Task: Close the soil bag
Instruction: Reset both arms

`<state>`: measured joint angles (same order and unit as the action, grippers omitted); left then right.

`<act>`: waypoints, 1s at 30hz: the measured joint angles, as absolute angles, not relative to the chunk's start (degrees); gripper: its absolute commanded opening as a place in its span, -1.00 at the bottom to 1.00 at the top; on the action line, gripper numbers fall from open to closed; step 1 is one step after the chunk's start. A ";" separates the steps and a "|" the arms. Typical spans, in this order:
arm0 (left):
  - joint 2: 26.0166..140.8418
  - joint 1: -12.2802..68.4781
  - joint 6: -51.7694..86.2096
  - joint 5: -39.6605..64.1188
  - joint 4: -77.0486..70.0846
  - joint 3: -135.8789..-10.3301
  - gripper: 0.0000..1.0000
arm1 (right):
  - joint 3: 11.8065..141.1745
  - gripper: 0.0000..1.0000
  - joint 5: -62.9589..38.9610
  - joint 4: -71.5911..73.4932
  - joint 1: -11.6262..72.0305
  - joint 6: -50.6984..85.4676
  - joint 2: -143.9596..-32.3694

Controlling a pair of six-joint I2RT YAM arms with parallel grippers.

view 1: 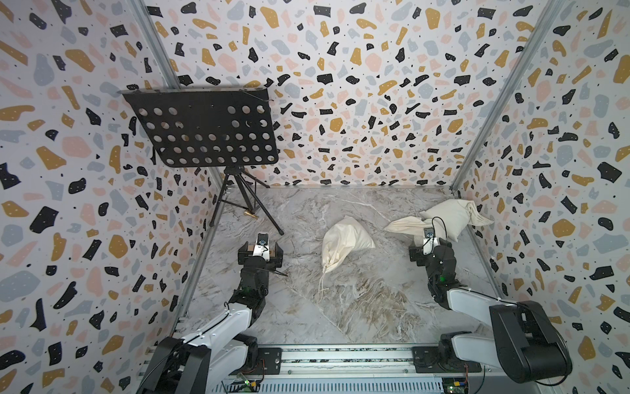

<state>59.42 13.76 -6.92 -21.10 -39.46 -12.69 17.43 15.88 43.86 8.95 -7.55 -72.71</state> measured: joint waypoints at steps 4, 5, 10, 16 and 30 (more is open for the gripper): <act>56.05 13.65 -6.39 -20.08 -36.47 -12.69 1.00 | 18.48 0.98 17.19 42.02 8.78 -6.39 -72.49; 55.02 13.65 -6.24 -20.36 -35.99 -12.69 1.00 | 18.17 0.98 17.58 42.98 8.64 -6.24 -73.14; 53.67 13.52 -5.34 -21.74 -37.28 -11.84 1.00 | 12.05 0.99 14.92 56.18 7.66 -5.80 -81.19; 53.87 13.28 -5.48 -20.82 -38.92 -10.87 1.00 | 13.23 0.99 9.23 59.66 4.23 -5.10 -87.26; 68.12 12.80 -3.88 -13.98 -46.28 -10.02 1.00 | 20.14 0.99 3.11 50.96 1.61 -2.55 -87.29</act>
